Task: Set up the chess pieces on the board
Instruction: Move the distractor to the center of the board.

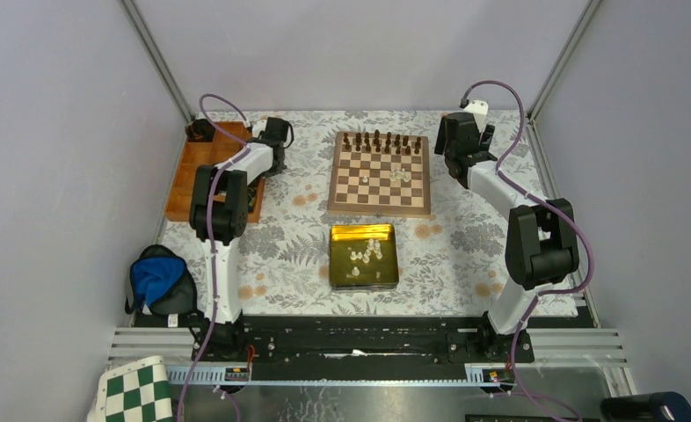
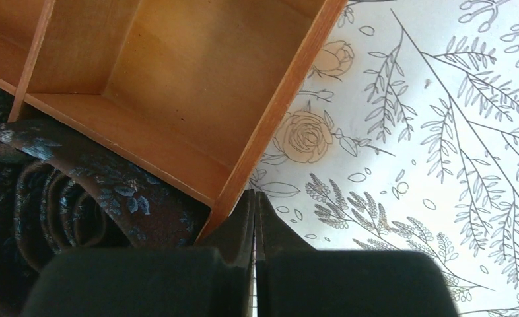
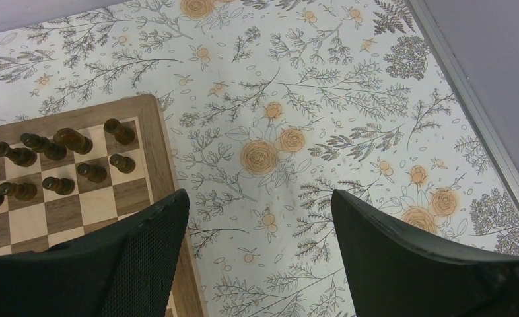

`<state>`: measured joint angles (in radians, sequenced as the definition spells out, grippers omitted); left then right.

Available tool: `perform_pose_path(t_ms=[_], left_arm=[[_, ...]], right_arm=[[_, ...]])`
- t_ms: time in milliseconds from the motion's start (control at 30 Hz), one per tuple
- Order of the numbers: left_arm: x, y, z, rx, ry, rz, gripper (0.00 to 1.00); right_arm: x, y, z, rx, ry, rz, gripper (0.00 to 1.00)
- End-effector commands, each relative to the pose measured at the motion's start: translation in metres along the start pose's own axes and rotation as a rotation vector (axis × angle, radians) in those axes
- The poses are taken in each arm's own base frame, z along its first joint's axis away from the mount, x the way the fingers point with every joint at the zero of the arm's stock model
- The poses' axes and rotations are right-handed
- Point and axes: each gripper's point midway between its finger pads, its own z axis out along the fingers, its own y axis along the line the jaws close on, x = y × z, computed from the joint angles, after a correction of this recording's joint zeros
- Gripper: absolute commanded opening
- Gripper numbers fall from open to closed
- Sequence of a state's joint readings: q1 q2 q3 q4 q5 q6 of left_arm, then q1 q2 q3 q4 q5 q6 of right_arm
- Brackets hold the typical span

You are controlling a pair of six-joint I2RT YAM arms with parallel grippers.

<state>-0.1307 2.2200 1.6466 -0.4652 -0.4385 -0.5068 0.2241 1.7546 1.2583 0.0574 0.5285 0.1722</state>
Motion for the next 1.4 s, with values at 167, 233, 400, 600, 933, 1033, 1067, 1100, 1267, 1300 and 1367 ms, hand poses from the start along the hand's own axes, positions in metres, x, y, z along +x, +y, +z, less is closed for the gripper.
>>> perform_pose_path(t_ms=[167, 233, 400, 600, 933, 1033, 1067, 1100, 1267, 1300, 1367], left_arm=[[-0.023, 0.029, 0.005, -0.089, -0.020, -0.041, 0.00], [-0.025, 0.030, 0.006, -0.092, -0.023, -0.040, 0.00], [-0.027, 0.037, 0.007, -0.105, -0.022, -0.040, 0.00], [-0.020, 0.041, 0.009, -0.108, -0.006, -0.018, 0.00], [-0.011, 0.026, -0.012, -0.050, 0.000, 0.044, 0.00], [-0.008, -0.004, -0.027, 0.024, -0.007, 0.073, 0.02], [-0.008, -0.016, -0.031, 0.050, -0.012, 0.089, 0.06], [-0.006, -0.030, -0.036, 0.079, -0.014, 0.106, 0.10], [-0.001, -0.094, -0.056, 0.250, 0.014, 0.125, 0.23], [0.000, -0.102, -0.058, 0.276, 0.023, 0.119, 0.27], [0.000, -0.116, -0.063, 0.339, 0.042, 0.097, 0.29]], right_arm=[[-0.016, 0.006, -0.001, -0.032, -0.036, 0.010, 0.86], [-0.015, 0.005, -0.002, -0.028, -0.036, 0.008, 0.87], [-0.013, 0.005, 0.000, -0.024, -0.032, 0.005, 0.87], [-0.010, 0.006, 0.003, -0.023, -0.023, 0.010, 0.87], [0.001, 0.006, 0.006, -0.019, -0.008, 0.018, 0.88], [0.005, 0.007, 0.007, -0.020, 0.000, 0.016, 0.89], [0.007, 0.006, 0.009, -0.016, 0.006, 0.011, 0.89], [0.009, 0.006, 0.009, -0.014, 0.012, 0.006, 0.90], [0.019, 0.001, 0.014, -0.012, 0.044, 0.019, 0.77], [0.021, 0.001, 0.015, -0.016, 0.050, 0.023, 0.72], [0.026, -0.001, 0.017, -0.019, 0.065, 0.025, 0.65]])
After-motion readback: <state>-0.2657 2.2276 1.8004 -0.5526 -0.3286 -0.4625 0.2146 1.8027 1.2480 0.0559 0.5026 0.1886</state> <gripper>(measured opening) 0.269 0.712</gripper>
